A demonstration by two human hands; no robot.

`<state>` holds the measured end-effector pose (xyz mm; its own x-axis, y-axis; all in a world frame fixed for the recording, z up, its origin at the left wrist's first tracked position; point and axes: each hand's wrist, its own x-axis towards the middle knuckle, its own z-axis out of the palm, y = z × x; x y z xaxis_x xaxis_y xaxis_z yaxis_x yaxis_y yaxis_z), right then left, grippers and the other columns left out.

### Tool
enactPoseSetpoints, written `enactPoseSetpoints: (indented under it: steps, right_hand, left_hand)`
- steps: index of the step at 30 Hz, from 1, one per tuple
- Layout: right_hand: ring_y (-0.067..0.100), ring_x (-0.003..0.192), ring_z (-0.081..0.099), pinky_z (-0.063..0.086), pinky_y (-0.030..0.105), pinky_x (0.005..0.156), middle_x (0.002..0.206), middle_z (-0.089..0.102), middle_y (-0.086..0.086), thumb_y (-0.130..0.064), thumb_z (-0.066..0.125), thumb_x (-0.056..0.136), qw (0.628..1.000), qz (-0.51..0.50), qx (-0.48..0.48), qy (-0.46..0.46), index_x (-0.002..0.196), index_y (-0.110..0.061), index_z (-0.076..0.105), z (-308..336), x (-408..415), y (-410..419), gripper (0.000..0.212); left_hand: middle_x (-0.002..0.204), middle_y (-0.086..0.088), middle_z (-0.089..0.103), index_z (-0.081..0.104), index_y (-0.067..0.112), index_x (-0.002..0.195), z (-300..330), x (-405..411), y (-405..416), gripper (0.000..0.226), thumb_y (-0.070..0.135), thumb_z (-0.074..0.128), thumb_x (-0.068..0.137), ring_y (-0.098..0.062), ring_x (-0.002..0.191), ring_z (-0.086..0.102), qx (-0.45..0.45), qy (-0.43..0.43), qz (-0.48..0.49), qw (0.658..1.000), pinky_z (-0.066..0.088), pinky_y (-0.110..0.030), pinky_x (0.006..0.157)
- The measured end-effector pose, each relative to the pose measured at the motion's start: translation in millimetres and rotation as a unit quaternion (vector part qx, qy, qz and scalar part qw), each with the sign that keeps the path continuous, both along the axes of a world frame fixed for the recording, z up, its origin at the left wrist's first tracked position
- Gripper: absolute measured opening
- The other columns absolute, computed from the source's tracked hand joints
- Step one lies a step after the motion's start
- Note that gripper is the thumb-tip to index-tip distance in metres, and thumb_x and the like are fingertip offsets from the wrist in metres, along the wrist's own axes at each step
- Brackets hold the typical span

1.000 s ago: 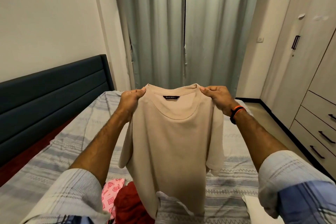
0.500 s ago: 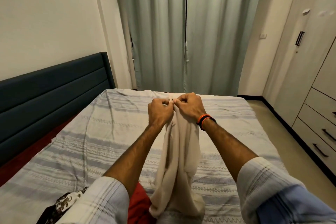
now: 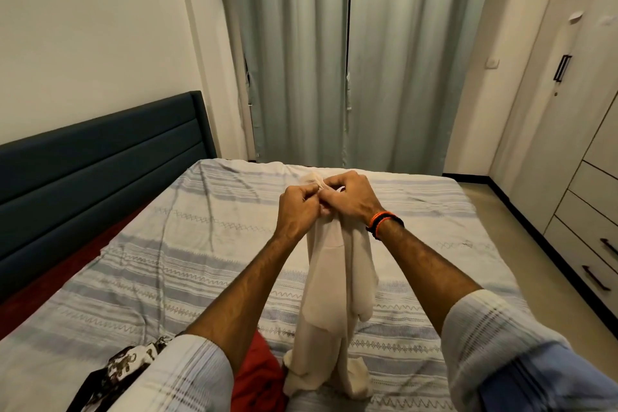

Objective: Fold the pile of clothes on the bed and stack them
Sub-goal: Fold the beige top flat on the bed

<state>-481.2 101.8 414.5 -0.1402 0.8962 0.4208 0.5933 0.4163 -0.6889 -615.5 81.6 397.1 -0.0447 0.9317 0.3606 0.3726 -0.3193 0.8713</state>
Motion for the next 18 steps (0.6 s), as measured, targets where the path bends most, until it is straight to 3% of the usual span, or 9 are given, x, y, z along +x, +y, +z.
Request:
enactPoseSetpoints:
  steps: [2, 6, 8, 12, 15, 18]
  right_hand:
    - [0.015, 0.069, 0.067, 0.058, 0.032, 0.066, 0.069, 0.073, -0.005, -0.029, 0.063, 0.082, 1.0, -0.016, 0.009, -0.003, 0.081, -0.021, 0.08, -1, -2, 2, 0.019]
    - [0.017, 0.076, 0.067, 0.058, 0.036, 0.076, 0.08, 0.075, -0.001, -0.027, 0.066, 0.083, 0.999, -0.035, 0.013, -0.027, 0.088, -0.018, 0.081, -3, -4, 9, 0.018]
    - [0.019, 0.078, 0.066, 0.057, 0.038, 0.077, 0.081, 0.075, 0.0, -0.025, 0.065, 0.084, 0.999, -0.037, 0.011, -0.031, 0.086, -0.017, 0.08, -5, -4, 10, 0.017]
    - [0.017, 0.085, 0.066, 0.057, 0.042, 0.082, 0.086, 0.075, -0.005, -0.024, 0.062, 0.088, 0.998, -0.016, -0.026, 0.049, 0.088, -0.02, 0.08, -9, 1, 11, 0.018]
    - [0.013, 0.084, 0.064, 0.054, 0.042, 0.085, 0.086, 0.073, -0.005, -0.025, 0.061, 0.088, 0.992, 0.072, -0.053, 0.088, 0.081, -0.026, 0.077, -8, 4, 9, 0.017]
    - [0.01, 0.082, 0.061, 0.051, 0.031, 0.081, 0.087, 0.071, -0.004, -0.016, 0.06, 0.094, 0.985, 0.113, -0.058, 0.114, 0.084, -0.025, 0.074, -6, 4, 5, 0.019]
  left_hand:
    - [0.098, -0.005, 0.075, 0.074, 0.01, 0.111, -1, -1, 0, 0.023, 0.011, 0.056, 0.096, -0.015, 0.091, 0.069, -0.003, 0.01, -0.009, 1.0, 0.059, -0.03, 0.084]
    - [0.105, -0.004, 0.075, 0.071, 0.012, 0.118, -5, -6, 4, 0.026, 0.014, 0.062, 0.094, -0.01, 0.085, 0.069, -0.007, 0.048, -0.01, 0.999, 0.058, -0.023, 0.079]
    - [0.104, -0.004, 0.076, 0.073, 0.015, 0.115, -5, -10, 6, 0.026, 0.02, 0.069, 0.09, -0.013, 0.083, 0.07, -0.004, 0.063, 0.01, 0.998, 0.06, -0.031, 0.08]
    - [0.097, 0.01, 0.07, 0.071, 0.027, 0.098, 0, -26, 10, 0.031, 0.045, 0.081, 0.074, -0.011, 0.088, 0.064, 0.068, 0.086, 0.113, 0.988, 0.055, -0.027, 0.079]
    - [0.114, 0.013, 0.061, 0.058, 0.035, 0.111, 4, -37, 20, 0.05, 0.052, 0.081, 0.069, -0.015, 0.11, 0.058, 0.022, 0.079, 0.057, 0.995, 0.052, -0.035, 0.092]
    - [0.103, 0.008, 0.069, 0.068, 0.024, 0.108, 13, -46, 25, 0.04, 0.044, 0.081, 0.076, -0.009, 0.095, 0.066, -0.01, 0.1, -0.04, 0.994, 0.056, -0.034, 0.087]
